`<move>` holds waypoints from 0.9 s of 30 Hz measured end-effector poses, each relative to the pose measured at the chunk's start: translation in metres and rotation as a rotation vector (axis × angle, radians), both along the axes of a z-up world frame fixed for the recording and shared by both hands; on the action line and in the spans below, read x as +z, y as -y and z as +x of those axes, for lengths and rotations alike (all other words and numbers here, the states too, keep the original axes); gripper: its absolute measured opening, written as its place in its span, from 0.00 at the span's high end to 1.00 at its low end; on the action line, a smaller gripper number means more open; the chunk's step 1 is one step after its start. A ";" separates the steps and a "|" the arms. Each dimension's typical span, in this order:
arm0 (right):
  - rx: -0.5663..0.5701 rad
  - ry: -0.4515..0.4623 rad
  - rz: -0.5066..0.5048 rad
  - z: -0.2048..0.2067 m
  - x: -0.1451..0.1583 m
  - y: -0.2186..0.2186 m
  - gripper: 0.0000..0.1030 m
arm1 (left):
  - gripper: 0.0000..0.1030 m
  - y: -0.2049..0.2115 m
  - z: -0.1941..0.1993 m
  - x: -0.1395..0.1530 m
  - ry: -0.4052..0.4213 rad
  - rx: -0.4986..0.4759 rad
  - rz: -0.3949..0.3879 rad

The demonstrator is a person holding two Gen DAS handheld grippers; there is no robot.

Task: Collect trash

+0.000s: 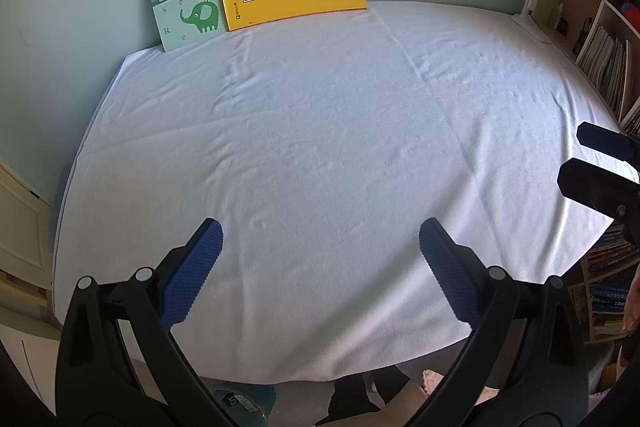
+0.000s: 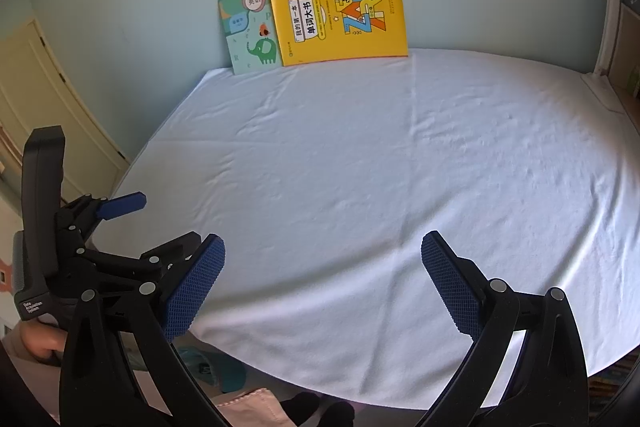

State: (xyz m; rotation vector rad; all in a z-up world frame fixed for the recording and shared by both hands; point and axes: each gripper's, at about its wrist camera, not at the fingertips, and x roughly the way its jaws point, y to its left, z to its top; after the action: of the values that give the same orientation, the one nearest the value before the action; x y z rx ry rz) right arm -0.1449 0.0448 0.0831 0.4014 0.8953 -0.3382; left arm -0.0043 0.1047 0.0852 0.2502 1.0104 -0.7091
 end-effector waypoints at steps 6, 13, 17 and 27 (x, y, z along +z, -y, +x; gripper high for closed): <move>0.003 0.000 0.001 -0.001 -0.001 -0.001 0.06 | 0.06 -0.001 0.000 0.001 -0.005 -0.007 0.002; 0.001 -0.002 0.001 -0.002 -0.001 -0.002 0.06 | 0.06 -0.002 0.000 0.001 -0.008 -0.011 0.001; 0.003 -0.002 -0.003 -0.001 0.000 -0.003 0.06 | 0.06 -0.002 0.000 0.001 -0.011 -0.014 0.003; 0.006 0.000 0.000 0.000 0.000 -0.004 0.06 | 0.06 -0.004 0.002 -0.001 -0.025 -0.020 0.001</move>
State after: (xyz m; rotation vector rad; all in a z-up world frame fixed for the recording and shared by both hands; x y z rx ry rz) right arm -0.1453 0.0492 0.0831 0.3984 0.8960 -0.3327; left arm -0.0021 0.1089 0.0843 0.2528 1.0333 -0.7319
